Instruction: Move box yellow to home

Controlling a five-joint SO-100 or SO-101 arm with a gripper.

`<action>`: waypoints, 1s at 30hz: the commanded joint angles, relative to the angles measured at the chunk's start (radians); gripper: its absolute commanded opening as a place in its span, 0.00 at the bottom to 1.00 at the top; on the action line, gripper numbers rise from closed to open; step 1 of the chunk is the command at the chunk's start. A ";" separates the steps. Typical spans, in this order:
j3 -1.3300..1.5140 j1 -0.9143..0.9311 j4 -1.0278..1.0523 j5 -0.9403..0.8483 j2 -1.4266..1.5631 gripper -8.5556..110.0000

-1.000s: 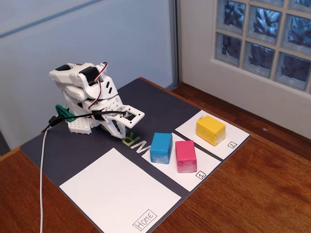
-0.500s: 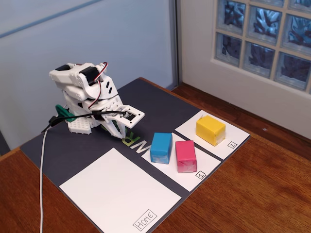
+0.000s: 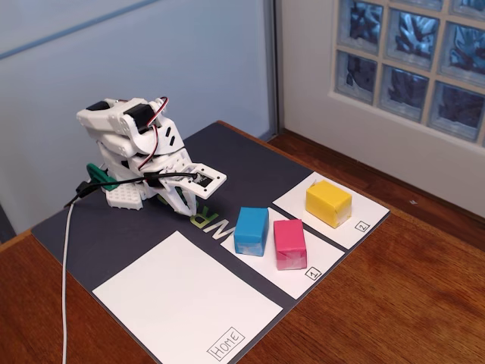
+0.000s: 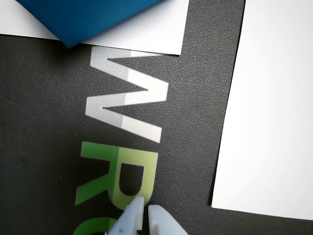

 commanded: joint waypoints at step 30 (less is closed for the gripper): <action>-0.431 -0.075 -0.120 0.319 -0.555 0.08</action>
